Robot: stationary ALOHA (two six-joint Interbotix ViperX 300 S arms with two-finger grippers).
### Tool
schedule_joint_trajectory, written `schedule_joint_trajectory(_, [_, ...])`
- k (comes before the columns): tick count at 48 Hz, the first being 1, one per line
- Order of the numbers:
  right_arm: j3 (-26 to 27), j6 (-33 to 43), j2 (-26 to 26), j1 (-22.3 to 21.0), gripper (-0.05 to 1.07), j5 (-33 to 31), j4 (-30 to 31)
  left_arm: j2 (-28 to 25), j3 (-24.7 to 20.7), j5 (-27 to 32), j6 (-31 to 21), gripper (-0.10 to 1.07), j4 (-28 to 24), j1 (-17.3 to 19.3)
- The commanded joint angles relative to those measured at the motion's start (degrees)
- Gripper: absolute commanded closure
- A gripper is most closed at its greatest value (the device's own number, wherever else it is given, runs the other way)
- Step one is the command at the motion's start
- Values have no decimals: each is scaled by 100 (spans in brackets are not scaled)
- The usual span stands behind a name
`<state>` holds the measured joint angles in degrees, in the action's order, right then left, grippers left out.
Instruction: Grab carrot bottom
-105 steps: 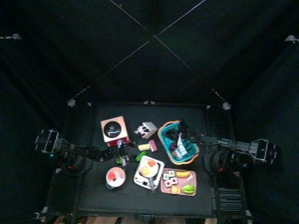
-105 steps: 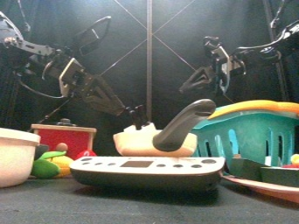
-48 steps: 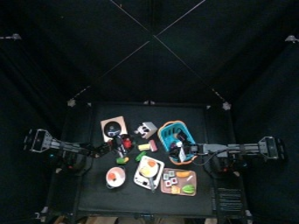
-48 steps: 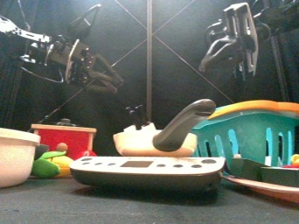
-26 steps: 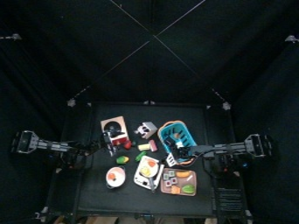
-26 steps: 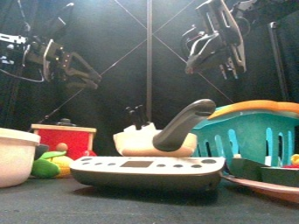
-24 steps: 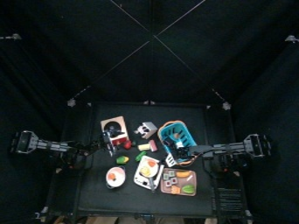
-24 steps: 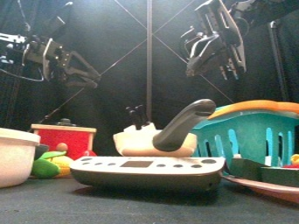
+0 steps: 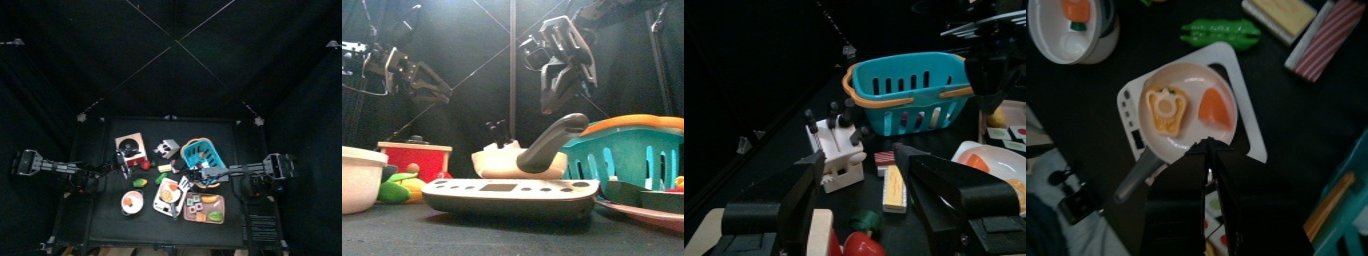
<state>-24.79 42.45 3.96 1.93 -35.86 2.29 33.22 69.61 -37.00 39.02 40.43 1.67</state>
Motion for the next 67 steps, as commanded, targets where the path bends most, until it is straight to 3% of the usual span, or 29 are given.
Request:
schedule_joint_trajectory(1, [325,-18,-149,185,50,-18,369,0,-62,-9,-9,6,-26,18])
schedule_joint_trajectory(17, [791,-18,-809,431,27,-448,958,0,-53,-9,-26,6,-18,-18])
schedule_joint_trajectory(35, [1538,-88,-1591,615,26,-1529,1811,0,-44,-9,-35,6,-9,-18])
schedule_joint_trajectory(67, [1934,-105,-1740,817,25,-1890,1652,0,-35,-9,-26,6,-9,-18])
